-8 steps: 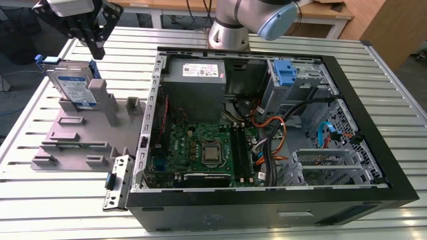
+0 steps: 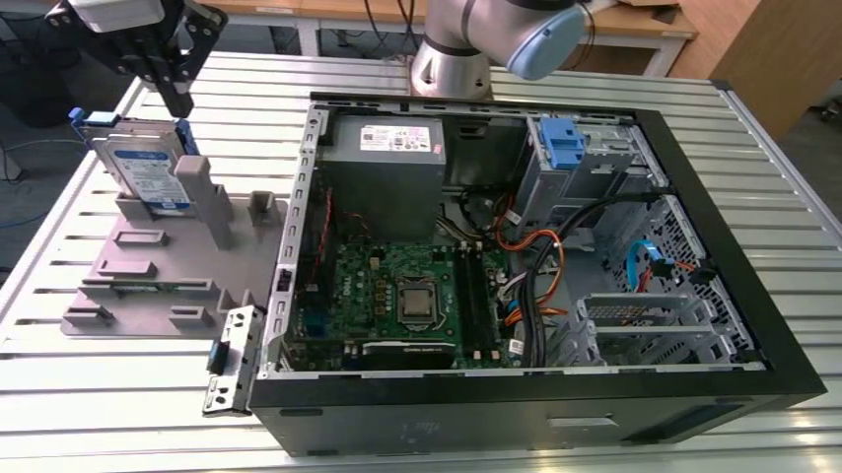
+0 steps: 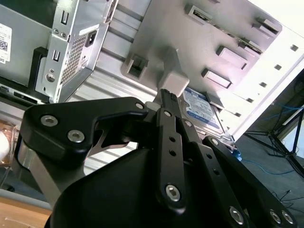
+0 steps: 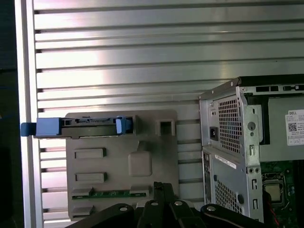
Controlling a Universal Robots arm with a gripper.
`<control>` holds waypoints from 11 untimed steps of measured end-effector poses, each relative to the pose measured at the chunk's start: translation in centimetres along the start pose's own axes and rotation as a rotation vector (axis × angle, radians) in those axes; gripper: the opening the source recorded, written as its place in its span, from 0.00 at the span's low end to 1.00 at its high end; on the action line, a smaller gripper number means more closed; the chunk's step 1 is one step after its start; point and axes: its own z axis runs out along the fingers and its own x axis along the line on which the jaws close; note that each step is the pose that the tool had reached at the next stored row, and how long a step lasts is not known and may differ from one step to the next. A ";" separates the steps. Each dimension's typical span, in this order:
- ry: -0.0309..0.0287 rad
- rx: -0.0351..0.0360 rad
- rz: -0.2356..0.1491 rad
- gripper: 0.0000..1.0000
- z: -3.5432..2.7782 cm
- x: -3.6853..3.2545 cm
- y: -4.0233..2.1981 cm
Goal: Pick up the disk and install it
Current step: 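Reach for the disk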
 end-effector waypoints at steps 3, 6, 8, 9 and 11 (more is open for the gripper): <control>0.0000 0.0000 0.000 0.11 0.00 0.49 -0.04; -0.0001 0.0000 0.000 0.11 0.00 0.63 -0.05; 0.0000 0.0000 0.000 0.11 0.00 0.65 -0.05; 0.0000 0.0000 0.000 0.11 0.00 0.65 -0.05; 0.0000 0.0000 0.000 0.11 0.00 0.66 -0.05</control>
